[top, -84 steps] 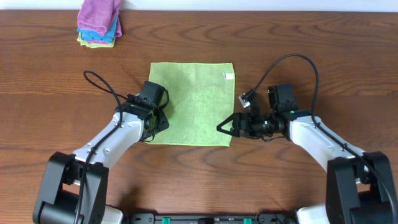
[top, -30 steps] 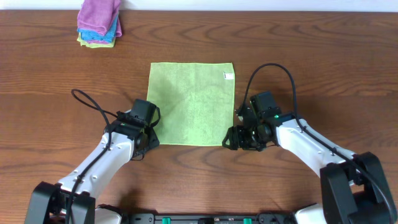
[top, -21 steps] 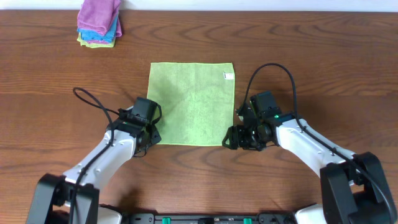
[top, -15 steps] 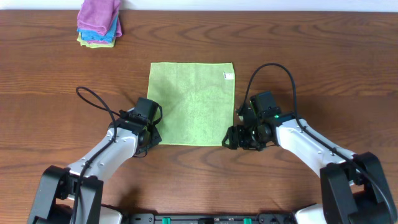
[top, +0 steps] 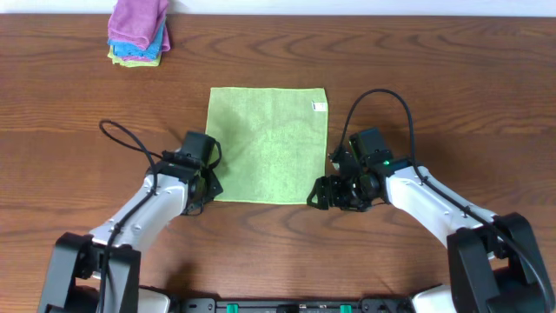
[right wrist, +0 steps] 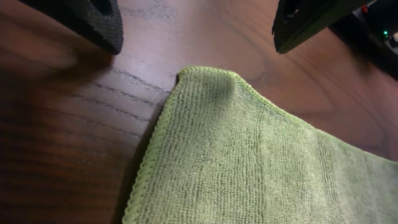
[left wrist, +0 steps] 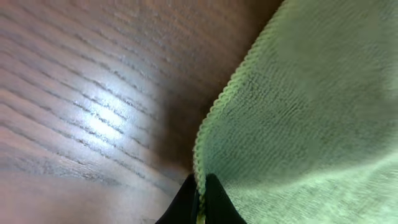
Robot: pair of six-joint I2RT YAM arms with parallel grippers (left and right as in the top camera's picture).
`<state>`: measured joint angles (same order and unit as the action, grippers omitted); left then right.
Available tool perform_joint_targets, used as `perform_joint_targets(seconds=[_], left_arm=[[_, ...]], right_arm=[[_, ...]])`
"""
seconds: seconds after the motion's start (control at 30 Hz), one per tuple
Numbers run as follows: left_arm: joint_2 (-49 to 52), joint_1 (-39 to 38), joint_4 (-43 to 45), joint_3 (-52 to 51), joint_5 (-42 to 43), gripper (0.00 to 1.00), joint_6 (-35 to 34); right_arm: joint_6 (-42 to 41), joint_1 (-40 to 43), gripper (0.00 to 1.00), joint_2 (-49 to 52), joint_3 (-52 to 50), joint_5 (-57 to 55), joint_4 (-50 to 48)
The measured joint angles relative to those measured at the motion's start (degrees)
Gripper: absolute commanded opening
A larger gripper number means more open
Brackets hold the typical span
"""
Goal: Fold the cloth
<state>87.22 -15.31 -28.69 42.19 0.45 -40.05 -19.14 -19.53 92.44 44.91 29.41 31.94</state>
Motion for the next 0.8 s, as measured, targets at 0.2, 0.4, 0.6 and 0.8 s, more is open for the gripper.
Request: perform_joint_targets(seconds=[0.2, 0.4, 0.6, 0.8], left_arm=[[-1.0, 0.2, -2.7, 6.0, 0.7, 0.06, 1.3], [-1.1, 0.2, -3.9, 6.4, 0.9, 0.06, 1.4], [-1.1, 0.2, -3.9, 6.4, 0.9, 0.06, 1.4], [-1.1, 0.2, -3.9, 6.4, 0.9, 0.06, 1.4]], right_arm=[[0.0, 0.5, 0.8, 0.1, 0.0, 2.1, -5.2], [0.0, 0.9, 0.78, 3.5, 0.3, 5.3, -6.1], [-0.2, 1.1, 0.71, 7.7, 2.2, 11.5, -6.2], [-0.2, 1.1, 0.57, 9.5, 2.3, 14.6, -4.8]])
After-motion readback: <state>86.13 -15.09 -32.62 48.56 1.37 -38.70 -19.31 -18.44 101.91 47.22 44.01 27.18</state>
